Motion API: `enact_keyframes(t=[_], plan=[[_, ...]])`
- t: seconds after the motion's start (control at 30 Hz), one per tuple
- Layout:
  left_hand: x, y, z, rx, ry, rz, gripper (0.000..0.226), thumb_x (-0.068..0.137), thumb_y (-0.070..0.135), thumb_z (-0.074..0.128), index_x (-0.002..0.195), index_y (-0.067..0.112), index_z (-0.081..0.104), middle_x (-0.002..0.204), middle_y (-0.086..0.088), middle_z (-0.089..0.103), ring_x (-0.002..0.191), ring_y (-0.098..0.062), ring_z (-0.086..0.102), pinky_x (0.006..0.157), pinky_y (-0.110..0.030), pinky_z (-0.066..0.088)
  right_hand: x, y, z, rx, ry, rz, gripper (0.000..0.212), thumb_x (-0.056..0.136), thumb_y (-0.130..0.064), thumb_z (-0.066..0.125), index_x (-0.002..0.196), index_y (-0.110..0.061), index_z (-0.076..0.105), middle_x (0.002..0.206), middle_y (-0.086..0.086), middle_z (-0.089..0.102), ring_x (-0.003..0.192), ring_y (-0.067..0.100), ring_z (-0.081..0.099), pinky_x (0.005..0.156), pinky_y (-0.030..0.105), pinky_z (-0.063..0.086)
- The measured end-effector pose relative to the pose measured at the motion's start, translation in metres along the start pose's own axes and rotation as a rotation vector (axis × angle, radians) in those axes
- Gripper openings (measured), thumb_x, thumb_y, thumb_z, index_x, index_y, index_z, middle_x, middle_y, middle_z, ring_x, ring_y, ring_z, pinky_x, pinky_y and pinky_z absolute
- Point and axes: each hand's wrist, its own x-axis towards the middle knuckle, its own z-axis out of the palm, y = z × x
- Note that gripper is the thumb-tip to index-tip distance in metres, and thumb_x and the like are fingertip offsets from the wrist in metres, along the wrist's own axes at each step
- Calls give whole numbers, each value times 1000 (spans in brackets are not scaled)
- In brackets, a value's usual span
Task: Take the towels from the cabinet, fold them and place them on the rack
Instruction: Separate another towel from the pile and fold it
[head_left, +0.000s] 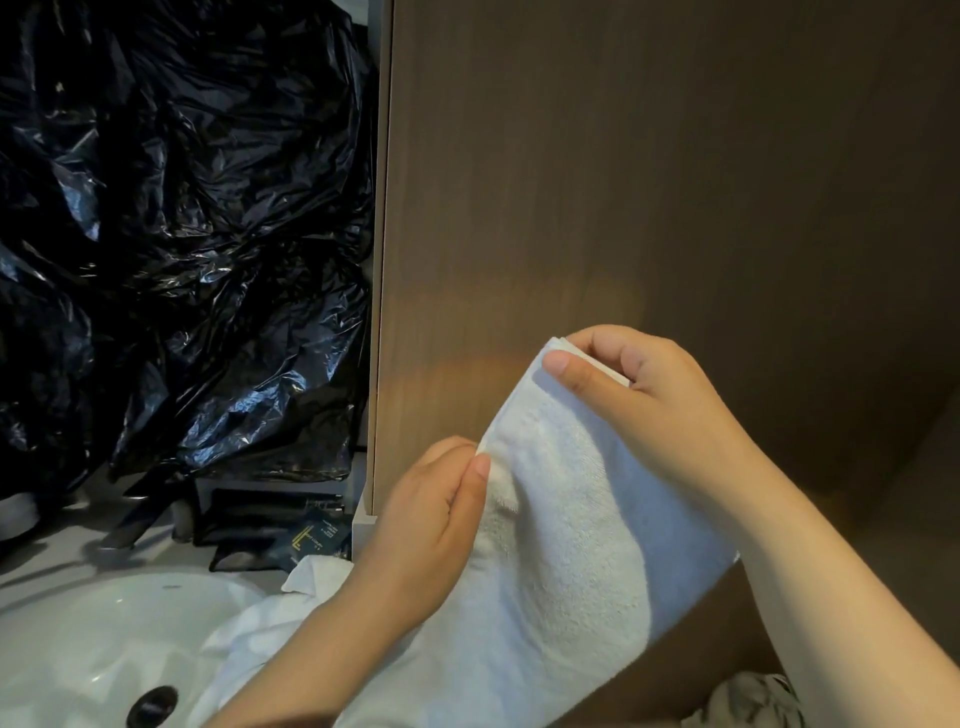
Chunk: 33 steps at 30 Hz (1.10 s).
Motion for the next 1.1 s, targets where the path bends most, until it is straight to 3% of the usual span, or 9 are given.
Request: enact_keyframes(t=[0.1, 0.2, 0.33, 0.5, 0.63, 0.73, 0.83, 0.97, 1.1], plan=[[-1, 1, -1, -48, -8, -10, 40, 98, 44, 34, 79, 15, 54, 77, 5, 53, 75, -12, 54, 62, -16, 39, 0, 4, -1, 47, 60, -17, 28, 94, -46, 58, 73, -28, 63, 70, -17, 59, 69, 0, 56, 62, 13, 45], [-12, -5, -3, -128, -1, -70, 21, 92, 54, 45, 97, 36, 54, 89, 16, 62, 81, -2, 60, 65, -6, 41, -5, 11, 2, 75, 105, 3, 29, 95, -43, 57, 71, -27, 60, 67, -15, 55, 65, 0, 51, 60, 15, 43], [-45, -21, 2, -189, -9, -194, 25, 86, 61, 52, 105, 46, 45, 90, 15, 69, 82, -2, 65, 64, -8, 43, -11, 19, 8, 94, 115, 53, 29, 95, -45, 55, 73, -26, 61, 69, -11, 57, 69, 4, 55, 61, 13, 44], [-70, -40, -7, -18, -107, -256, 29, 88, 59, 40, 92, 34, 55, 89, 26, 64, 82, 5, 59, 65, -7, 39, -23, 31, 25, 230, 107, 144, 37, 94, -38, 59, 70, -11, 59, 60, -9, 50, 59, 1, 48, 55, 10, 39], [-68, -58, -29, 2, -264, -302, 42, 95, 58, 36, 77, 21, 48, 65, 12, 51, 60, -2, 47, 55, -12, 34, -43, 66, 45, 358, 94, 336, 54, 95, -44, 60, 74, 5, 53, 67, 20, 47, 63, 18, 46, 58, 26, 38], [-63, -89, -32, 111, -582, -446, 53, 89, 65, 44, 76, 14, 50, 64, 11, 47, 60, 0, 44, 61, -19, 37, -73, 112, 76, 268, 30, 589, 49, 95, -48, 56, 65, -9, 56, 55, 0, 54, 54, 9, 52, 58, 25, 39], [-82, -130, -10, 336, -764, -491, 25, 89, 49, 61, 88, 24, 56, 72, 13, 53, 70, -2, 50, 61, -16, 35, -126, 166, 119, 127, -19, 790, 45, 97, -42, 54, 65, -11, 54, 56, -4, 53, 59, 12, 52, 59, 25, 39], [-138, -164, 27, 373, -787, -497, 23, 89, 37, 65, 106, 23, 60, 95, 11, 61, 86, -9, 58, 73, -16, 40, -189, 212, 157, 59, 10, 943, 37, 99, -29, 55, 66, -14, 52, 62, 0, 53, 67, 20, 51, 60, 24, 38], [-162, -174, 36, 298, -572, -547, 27, 87, 29, 69, 111, 20, 61, 107, 4, 63, 98, -16, 62, 83, -28, 48, -195, 223, 167, 31, 64, 970, 33, 99, -33, 53, 72, -14, 54, 65, -4, 56, 65, 13, 52, 61, 26, 40]])
